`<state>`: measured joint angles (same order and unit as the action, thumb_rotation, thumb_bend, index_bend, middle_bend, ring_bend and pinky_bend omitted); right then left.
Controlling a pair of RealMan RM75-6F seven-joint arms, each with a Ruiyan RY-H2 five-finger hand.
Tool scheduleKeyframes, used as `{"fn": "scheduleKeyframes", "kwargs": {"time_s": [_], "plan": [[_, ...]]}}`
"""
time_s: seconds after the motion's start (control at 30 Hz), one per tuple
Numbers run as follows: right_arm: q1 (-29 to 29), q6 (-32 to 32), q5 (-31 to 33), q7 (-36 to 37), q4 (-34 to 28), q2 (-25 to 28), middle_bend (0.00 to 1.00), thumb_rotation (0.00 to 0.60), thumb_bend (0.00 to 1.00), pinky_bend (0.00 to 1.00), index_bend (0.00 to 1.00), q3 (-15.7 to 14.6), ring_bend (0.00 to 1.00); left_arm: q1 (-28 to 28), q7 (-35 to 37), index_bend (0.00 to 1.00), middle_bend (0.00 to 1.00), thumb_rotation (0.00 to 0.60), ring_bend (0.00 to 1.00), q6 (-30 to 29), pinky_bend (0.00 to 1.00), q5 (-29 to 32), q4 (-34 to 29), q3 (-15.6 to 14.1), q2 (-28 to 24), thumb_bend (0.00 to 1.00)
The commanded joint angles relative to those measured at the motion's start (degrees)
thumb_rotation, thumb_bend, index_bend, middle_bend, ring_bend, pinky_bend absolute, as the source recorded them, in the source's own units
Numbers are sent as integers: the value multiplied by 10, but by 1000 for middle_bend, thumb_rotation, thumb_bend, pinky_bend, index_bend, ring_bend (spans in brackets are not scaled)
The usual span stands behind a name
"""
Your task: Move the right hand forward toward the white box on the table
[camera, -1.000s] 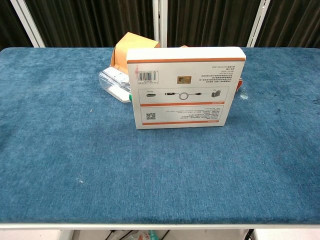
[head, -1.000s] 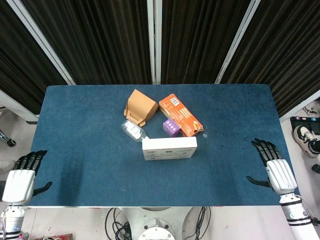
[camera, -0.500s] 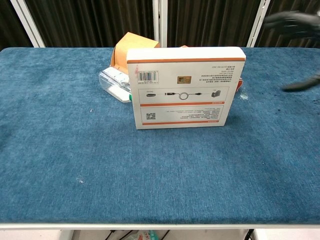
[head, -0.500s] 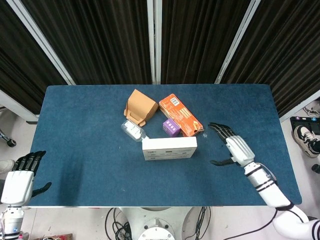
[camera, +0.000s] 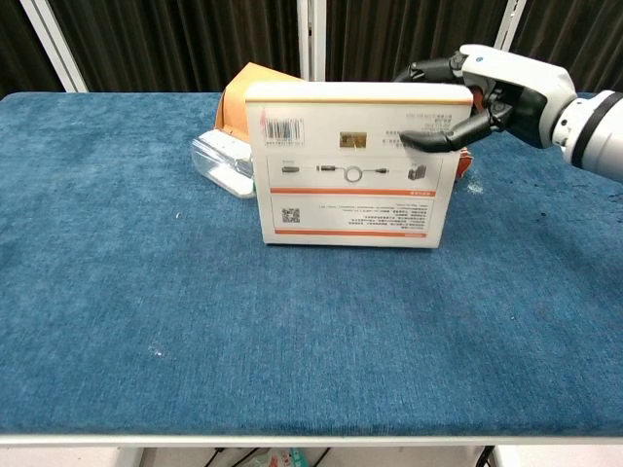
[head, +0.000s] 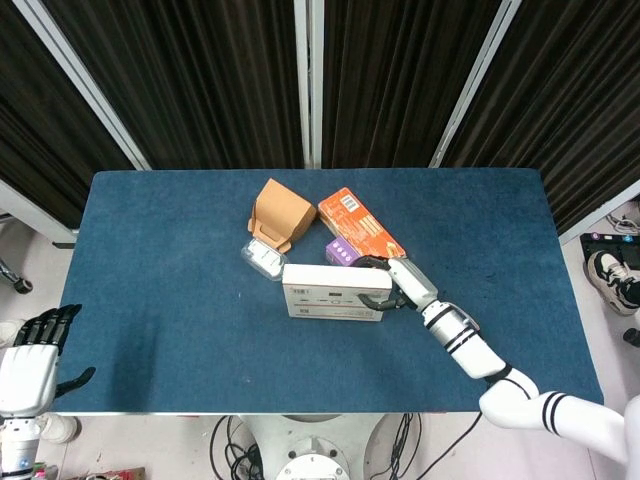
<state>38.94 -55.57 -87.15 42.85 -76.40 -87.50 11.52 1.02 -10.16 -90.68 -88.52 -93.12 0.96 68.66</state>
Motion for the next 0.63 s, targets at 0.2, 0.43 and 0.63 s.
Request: {"fn": "scheduleKeyframes", "kwargs": {"time_s": [0.2,0.43,0.63], "plan": [[4,-82,-23,205,41,-58,593,600,454,643,696,11,536,1,-3,134,159,600,139,0,191,1,-4,3,0,20],[38,-96,-28,320,34,-81,586,600,451,643,696,31,535,1,-12,134,159,600,139,-1,191,-3,-14,3,-5,20],[62,-87,-28,363,12,-75,581,600,444,643,697,39,535,0,-12,134,159,600,140,-1,191,-1,-14,4,-5,20]]}}
